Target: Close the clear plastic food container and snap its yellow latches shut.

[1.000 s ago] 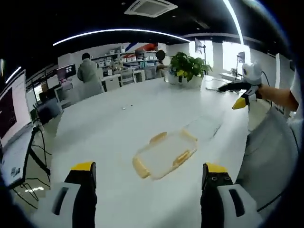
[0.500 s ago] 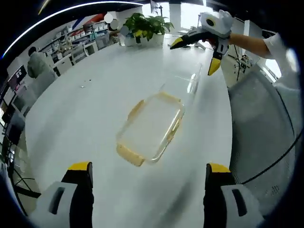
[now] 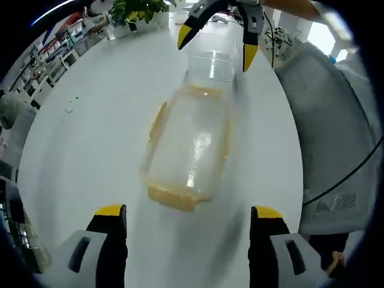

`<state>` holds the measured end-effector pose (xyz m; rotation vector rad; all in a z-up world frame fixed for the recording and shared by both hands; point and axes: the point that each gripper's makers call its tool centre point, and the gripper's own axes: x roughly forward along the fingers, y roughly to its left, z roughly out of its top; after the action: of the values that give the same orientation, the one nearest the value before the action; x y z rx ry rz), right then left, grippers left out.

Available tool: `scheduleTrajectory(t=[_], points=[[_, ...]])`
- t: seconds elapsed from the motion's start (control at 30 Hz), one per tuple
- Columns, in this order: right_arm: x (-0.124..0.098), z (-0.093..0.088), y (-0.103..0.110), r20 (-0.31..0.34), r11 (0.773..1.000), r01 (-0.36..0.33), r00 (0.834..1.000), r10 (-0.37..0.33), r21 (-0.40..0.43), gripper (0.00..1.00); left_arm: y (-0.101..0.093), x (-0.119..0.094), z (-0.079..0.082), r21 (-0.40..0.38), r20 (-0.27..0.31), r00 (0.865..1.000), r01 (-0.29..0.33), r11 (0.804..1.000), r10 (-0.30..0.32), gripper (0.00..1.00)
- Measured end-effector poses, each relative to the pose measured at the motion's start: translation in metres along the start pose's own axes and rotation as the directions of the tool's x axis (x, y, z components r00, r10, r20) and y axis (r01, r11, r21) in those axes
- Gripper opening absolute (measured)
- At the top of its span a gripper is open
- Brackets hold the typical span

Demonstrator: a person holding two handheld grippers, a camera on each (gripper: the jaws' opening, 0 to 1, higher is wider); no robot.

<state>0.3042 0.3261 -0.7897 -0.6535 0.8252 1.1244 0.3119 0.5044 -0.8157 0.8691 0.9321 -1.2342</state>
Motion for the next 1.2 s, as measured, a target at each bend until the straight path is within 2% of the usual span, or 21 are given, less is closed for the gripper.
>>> scheduleTrajectory(t=[0.13,0.27,0.43,0.57,0.7,0.87,0.93,1.0,1.03,1.1,1.2], points=[[0.009,0.002,-0.001,-0.002,0.999,-0.045,0.999,0.045,0.015,0.66,0.002,0.003,0.005,0.033,0.032,0.998,0.050,0.998,-0.051,0.74],[0.017,-0.003,0.003,-0.037,0.996,-0.087,0.995,0.089,0.034,0.62,0.003,0.008,0.003,0.033,0.020,0.996,0.090,0.995,-0.091,0.58],[0.025,-0.010,0.001,-0.082,0.996,-0.091,0.992,0.092,0.016,0.62,0.010,0.016,0.003,0.064,0.007,0.996,0.089,0.994,-0.089,0.55],[0.031,-0.012,0.000,-0.096,0.995,-0.103,0.990,0.102,-0.009,0.55,0.009,0.022,0.001,0.107,-0.018,0.994,0.106,0.989,-0.105,0.53],[0.038,-0.012,0.005,-0.118,0.989,-0.126,0.986,0.117,-0.074,0.48,0.010,0.027,-0.005,0.123,-0.050,0.992,0.124,0.985,-0.118,0.45],[0.047,-0.018,0.009,-0.166,0.980,-0.140,0.979,0.117,-0.138,0.41,0.010,0.025,0.001,0.123,-0.026,0.991,0.130,0.984,-0.128,0.43],[0.050,-0.018,0.009,-0.169,0.976,-0.145,0.979,0.117,-0.163,0.41,0.010,0.026,0.001,0.144,-0.034,0.992,0.129,0.981,-0.125,0.43],[0.053,-0.017,0.010,-0.171,0.972,-0.145,0.979,0.114,-0.186,0.41,0.010,0.028,0.000,0.157,-0.045,0.991,0.133,0.979,-0.127,0.37],[0.053,-0.017,0.008,-0.182,0.972,-0.140,0.978,0.106,-0.188,0.40,0.012,0.028,0.001,0.197,-0.046,0.992,0.123,0.973,-0.117,0.35],[0.054,-0.015,0.006,-0.173,0.975,-0.129,0.980,0.098,-0.179,0.36,0.010,0.027,0.000,0.185,-0.049,0.991,0.131,0.974,-0.124,0.35],[0.055,-0.015,0.004,-0.173,0.972,-0.133,0.980,0.100,-0.191,0.36,0.009,0.028,-0.001,0.191,-0.054,0.991,0.130,0.973,-0.121,0.34]])
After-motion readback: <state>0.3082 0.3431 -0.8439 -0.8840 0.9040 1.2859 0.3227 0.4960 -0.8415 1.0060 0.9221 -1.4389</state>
